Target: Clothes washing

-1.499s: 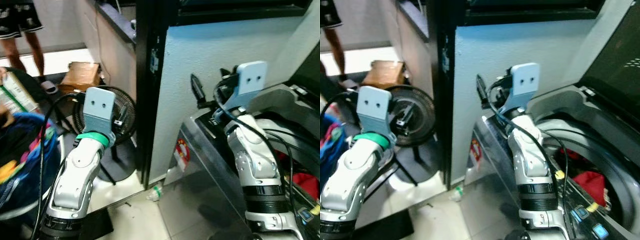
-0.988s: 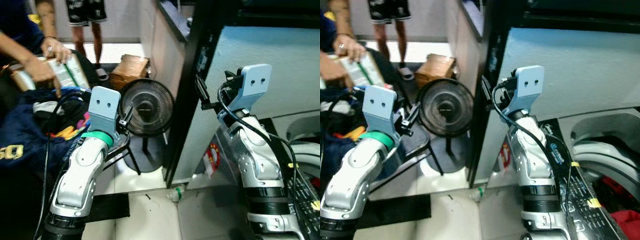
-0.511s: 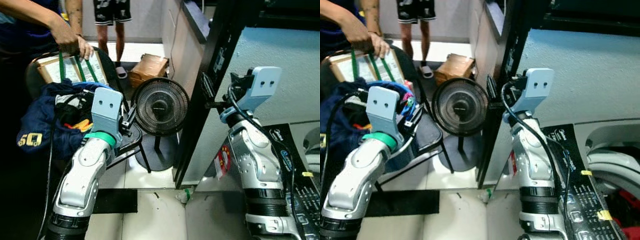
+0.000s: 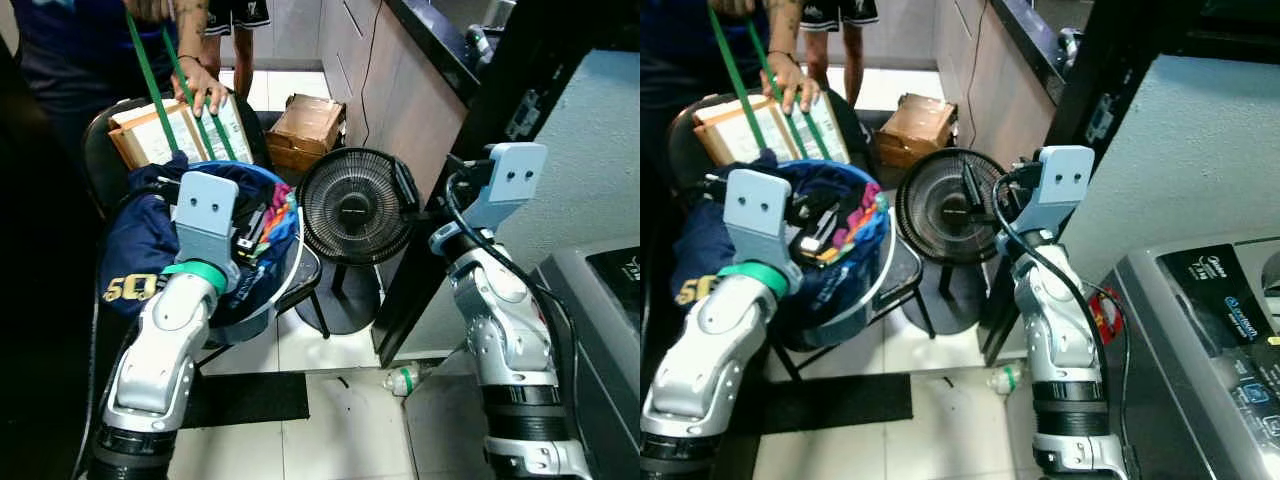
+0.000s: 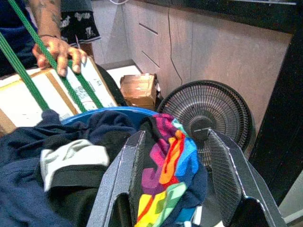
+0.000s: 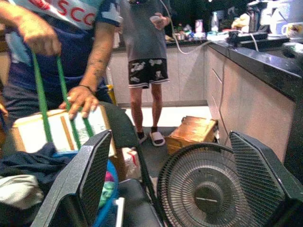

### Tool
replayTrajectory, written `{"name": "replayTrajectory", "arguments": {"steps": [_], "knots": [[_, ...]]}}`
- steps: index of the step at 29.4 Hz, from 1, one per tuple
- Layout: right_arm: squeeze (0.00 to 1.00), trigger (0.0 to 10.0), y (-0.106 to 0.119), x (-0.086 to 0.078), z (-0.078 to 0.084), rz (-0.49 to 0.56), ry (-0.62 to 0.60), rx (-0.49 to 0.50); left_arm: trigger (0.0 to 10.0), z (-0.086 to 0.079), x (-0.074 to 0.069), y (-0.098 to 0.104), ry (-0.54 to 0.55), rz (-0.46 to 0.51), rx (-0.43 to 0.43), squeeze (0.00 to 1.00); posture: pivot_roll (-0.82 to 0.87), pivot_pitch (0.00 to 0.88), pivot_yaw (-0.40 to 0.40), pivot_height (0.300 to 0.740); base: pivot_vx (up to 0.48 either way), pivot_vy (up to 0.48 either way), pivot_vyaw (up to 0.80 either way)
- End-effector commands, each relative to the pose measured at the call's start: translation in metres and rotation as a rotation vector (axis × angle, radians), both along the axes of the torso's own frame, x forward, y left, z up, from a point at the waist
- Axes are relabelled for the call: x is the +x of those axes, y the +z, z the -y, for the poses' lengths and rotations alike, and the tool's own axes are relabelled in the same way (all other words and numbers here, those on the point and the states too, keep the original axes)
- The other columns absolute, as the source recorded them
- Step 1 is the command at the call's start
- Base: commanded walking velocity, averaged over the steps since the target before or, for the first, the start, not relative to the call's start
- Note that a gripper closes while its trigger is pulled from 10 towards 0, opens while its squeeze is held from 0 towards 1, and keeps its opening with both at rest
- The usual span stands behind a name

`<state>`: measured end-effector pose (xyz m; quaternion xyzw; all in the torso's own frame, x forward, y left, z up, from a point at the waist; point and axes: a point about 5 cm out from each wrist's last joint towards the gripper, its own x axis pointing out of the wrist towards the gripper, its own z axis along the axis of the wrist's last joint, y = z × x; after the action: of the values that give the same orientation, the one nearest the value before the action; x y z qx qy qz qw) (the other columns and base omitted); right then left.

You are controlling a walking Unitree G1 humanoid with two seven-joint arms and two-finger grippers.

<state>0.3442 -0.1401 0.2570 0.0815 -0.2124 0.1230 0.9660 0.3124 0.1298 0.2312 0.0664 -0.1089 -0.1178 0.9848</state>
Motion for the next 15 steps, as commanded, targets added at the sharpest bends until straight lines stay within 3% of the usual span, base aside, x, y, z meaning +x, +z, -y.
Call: {"name": "replayTrajectory", "arguments": {"steps": [1,15], "knots": [[0.00,10.0,-0.001,-0.002,0.004,-0.006,-0.009,0.006,10.0,0.001,0.000,-0.004,-0.005,-0.020,0.003,0.00,0.02,0.021,-0.004,0.740,0.000,0.000,0.00],[0.00,10.0,-0.024,-0.002,-0.008,-0.107,0.033,-0.059,10.0,-0.005,0.008,-0.008,0.082,-0.046,-0.111,0.00,0.02,0.018,-0.003,0.740,0.000,0.000,0.00]]}}
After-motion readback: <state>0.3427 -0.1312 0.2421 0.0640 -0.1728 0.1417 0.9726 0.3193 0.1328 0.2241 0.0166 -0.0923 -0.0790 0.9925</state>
